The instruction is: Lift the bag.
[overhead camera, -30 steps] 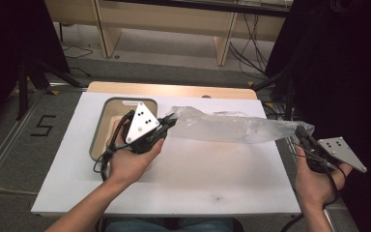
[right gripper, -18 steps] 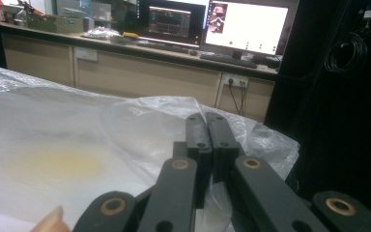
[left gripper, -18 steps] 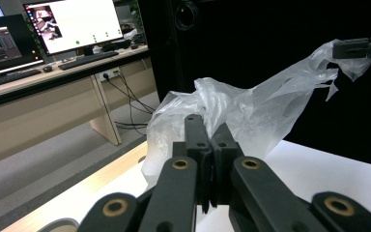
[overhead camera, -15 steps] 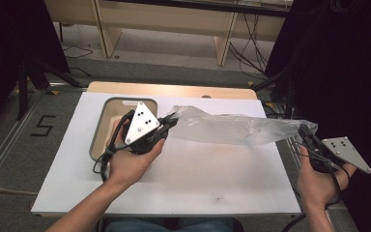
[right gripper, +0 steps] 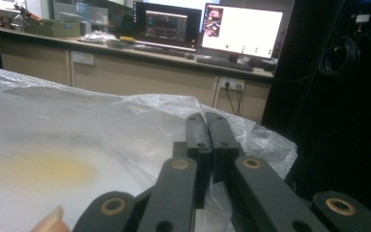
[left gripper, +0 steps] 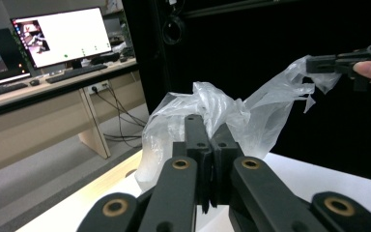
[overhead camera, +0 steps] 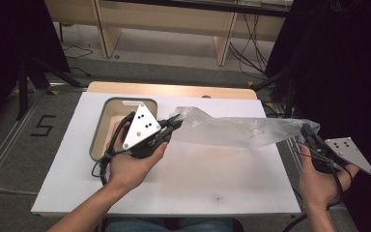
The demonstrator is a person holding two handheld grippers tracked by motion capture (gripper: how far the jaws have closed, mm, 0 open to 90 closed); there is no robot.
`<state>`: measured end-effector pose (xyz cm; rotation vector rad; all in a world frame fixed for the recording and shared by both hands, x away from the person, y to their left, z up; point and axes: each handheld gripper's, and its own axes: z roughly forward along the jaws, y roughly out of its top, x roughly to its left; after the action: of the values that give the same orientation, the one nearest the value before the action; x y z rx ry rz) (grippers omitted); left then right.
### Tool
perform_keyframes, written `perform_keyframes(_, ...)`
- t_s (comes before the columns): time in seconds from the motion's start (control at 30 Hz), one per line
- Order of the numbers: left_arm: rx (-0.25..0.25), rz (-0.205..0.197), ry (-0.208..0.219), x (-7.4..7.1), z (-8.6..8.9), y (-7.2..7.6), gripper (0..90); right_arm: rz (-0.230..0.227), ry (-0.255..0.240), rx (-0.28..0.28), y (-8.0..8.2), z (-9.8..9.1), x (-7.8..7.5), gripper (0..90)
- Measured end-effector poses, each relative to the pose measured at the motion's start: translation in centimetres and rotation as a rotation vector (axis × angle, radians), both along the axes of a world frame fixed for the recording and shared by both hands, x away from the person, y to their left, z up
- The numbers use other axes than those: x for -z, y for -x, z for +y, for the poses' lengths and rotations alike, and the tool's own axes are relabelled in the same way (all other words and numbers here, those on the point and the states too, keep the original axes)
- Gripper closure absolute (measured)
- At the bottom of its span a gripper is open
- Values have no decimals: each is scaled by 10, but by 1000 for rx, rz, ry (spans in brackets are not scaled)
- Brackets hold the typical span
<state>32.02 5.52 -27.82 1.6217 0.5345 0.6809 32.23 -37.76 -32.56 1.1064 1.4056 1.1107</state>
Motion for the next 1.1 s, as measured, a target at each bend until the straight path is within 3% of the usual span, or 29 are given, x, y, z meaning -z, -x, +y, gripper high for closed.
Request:
perform_keyframes(0.23,4,-11,6,-3,-1,2,892,-8,1,0,1,0,-2,898)
perform_keyframes(0.43,-35,-26,-14,-1,0,-6,892,-6,-2,0,-3,0,-2,897)
perform_keyframes(0.67,-78,-29,-27,3,1,-29,891,-7,-3,0,-14,3,-2,897)
perform_keyframes(0.87,-119,-45,-63,4,0,-52,891,-5,-6,-7,-30,11,-1,897)
perform_keyframes(1.1,-165,-19,-85,9,-2,-80,891,9,-1,-14,-52,23,1,897)
